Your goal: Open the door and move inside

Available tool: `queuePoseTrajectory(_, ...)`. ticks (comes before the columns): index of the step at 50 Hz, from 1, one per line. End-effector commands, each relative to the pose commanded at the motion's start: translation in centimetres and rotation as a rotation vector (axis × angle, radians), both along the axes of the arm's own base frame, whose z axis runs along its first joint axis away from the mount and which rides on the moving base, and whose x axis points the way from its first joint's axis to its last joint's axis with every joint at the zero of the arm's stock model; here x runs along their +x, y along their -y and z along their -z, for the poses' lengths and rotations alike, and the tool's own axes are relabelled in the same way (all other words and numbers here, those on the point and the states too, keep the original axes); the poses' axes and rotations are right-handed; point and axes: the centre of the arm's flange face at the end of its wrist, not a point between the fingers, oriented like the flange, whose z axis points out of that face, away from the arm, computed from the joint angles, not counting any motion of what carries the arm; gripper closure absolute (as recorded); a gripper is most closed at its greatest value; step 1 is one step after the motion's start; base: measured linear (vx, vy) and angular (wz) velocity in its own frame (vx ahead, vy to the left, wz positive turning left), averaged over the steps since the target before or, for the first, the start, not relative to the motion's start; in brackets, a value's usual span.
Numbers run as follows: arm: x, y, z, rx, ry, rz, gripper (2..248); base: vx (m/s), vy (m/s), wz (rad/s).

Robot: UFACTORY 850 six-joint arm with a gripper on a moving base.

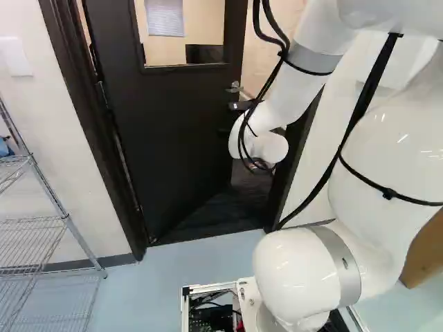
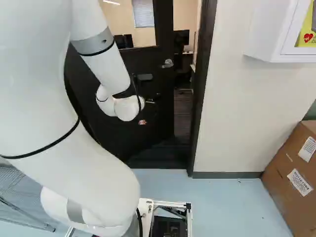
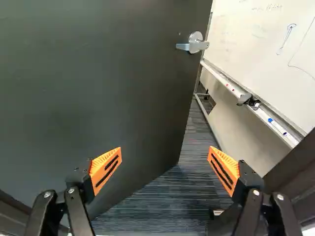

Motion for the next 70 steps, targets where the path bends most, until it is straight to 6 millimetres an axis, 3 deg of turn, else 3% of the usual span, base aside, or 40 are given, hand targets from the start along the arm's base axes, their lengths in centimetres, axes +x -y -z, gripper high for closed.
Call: queuePoseTrajectory(70, 0.0, 0.0, 0.0, 0.0, 0.0, 0.0, 3, 0.108, 0.046, -0.015)
